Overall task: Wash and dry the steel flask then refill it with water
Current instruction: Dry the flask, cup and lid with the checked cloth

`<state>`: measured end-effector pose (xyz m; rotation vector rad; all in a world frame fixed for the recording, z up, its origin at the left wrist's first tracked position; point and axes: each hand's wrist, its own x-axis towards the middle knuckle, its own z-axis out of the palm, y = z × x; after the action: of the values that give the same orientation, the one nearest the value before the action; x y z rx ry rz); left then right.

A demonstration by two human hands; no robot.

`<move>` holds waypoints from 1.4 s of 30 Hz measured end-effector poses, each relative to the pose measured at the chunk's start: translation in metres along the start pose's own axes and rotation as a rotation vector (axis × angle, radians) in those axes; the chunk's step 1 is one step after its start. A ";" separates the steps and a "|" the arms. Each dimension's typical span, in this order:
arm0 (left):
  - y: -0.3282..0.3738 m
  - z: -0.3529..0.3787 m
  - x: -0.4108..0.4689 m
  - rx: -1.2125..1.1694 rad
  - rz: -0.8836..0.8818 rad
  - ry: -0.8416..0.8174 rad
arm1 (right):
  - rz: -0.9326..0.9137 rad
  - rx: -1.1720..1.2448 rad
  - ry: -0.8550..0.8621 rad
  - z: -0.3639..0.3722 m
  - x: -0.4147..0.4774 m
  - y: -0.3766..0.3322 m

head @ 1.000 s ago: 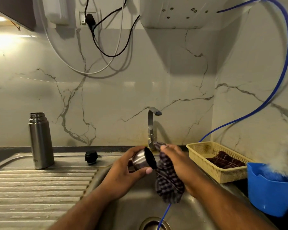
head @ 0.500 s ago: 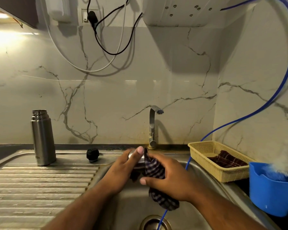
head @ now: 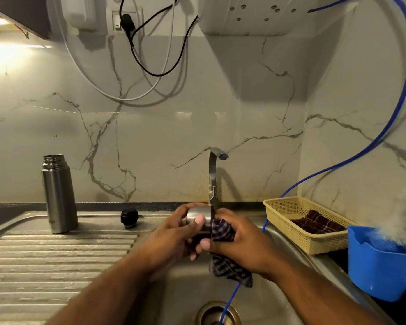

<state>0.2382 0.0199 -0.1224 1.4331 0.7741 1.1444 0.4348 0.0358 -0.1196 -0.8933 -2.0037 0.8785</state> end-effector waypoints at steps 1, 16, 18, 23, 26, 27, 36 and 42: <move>0.000 -0.001 0.000 0.014 -0.026 0.008 | -0.032 -0.085 0.001 -0.001 0.001 0.001; -0.002 -0.008 -0.002 0.652 0.162 0.006 | 0.241 0.492 -0.001 0.002 -0.003 -0.008; -0.003 -0.010 -0.002 0.523 0.029 0.065 | 0.152 0.257 -0.020 0.007 -0.005 -0.009; -0.004 -0.003 -0.001 0.350 -0.037 0.055 | -0.150 -0.262 -0.034 0.013 -0.002 -0.006; -0.004 -0.005 -0.001 0.505 -0.087 0.050 | -0.040 -0.165 0.005 0.015 -0.001 -0.004; -0.004 -0.008 0.000 0.529 -0.066 0.067 | 0.030 -0.070 0.033 0.016 -0.001 -0.006; -0.010 -0.015 0.004 0.322 0.025 0.046 | 0.182 0.387 -0.069 0.018 -0.006 -0.018; -0.013 -0.014 0.004 0.119 -0.241 0.229 | -0.092 -0.447 -0.292 0.012 -0.003 -0.009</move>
<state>0.2276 0.0309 -0.1348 1.2768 1.1605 1.0999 0.4234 0.0256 -0.1190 -0.9420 -2.5349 0.5374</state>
